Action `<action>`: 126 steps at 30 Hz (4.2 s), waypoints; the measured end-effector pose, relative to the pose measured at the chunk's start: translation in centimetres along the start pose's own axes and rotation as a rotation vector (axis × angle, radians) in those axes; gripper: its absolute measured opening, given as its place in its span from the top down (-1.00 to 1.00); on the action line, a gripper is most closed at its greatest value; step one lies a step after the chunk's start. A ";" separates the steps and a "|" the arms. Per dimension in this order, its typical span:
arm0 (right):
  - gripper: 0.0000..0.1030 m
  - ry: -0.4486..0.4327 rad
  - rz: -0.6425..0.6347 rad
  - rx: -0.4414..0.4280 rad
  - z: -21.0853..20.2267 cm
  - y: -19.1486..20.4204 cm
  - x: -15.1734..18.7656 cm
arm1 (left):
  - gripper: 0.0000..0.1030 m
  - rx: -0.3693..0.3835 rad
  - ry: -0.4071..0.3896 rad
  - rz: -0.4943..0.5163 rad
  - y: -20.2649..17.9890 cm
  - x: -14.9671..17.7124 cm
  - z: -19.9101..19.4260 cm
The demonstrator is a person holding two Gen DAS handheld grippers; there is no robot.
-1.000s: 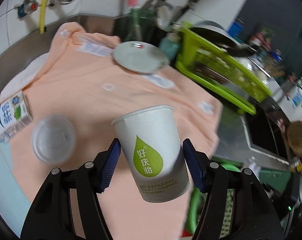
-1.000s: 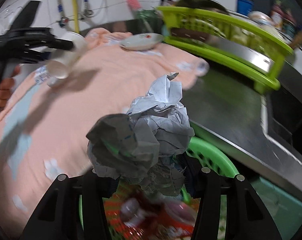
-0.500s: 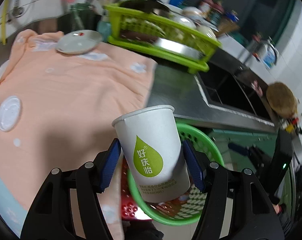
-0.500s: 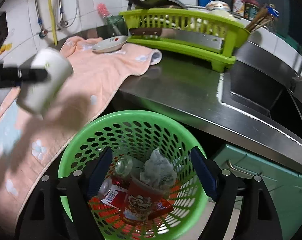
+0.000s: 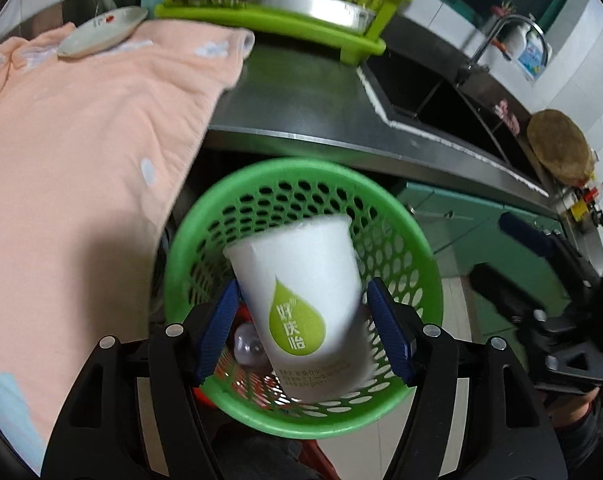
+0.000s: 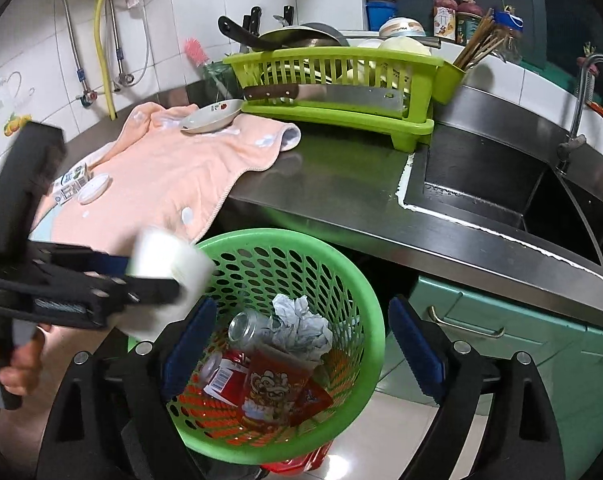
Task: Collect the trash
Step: 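Carry the grey paper and white paper cup to the basket and open both grippers, then return the right gripper to the towel and grasp the white plastic lid, then grasp the white milk carton with the left gripper while the right gripper holds the lid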
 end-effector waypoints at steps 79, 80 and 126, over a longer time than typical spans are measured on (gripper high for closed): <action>-0.85 0.344 -0.401 -0.312 27.8 46.0 -4.0 | -0.54 -0.452 -0.153 -0.493 40.3 16.1 -20.2; -0.85 0.353 -0.394 -0.311 28.1 46.0 -4.1 | -0.55 -0.455 -0.147 -0.491 40.6 16.0 -20.1; -0.71 0.245 -0.502 -0.382 19.2 41.2 -3.1 | -0.85 -0.481 -0.087 -0.077 49.5 4.7 -14.8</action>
Point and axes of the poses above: each gripper's, at about its wrist camera, not at the fingertips, and z roughly the way its jaws point, y to its left, x to its underside, the point moved 8 cm from there along z, roughly the way its jaws point, and after that the axes turned 11 degrees about z, right-handed, at the moved point
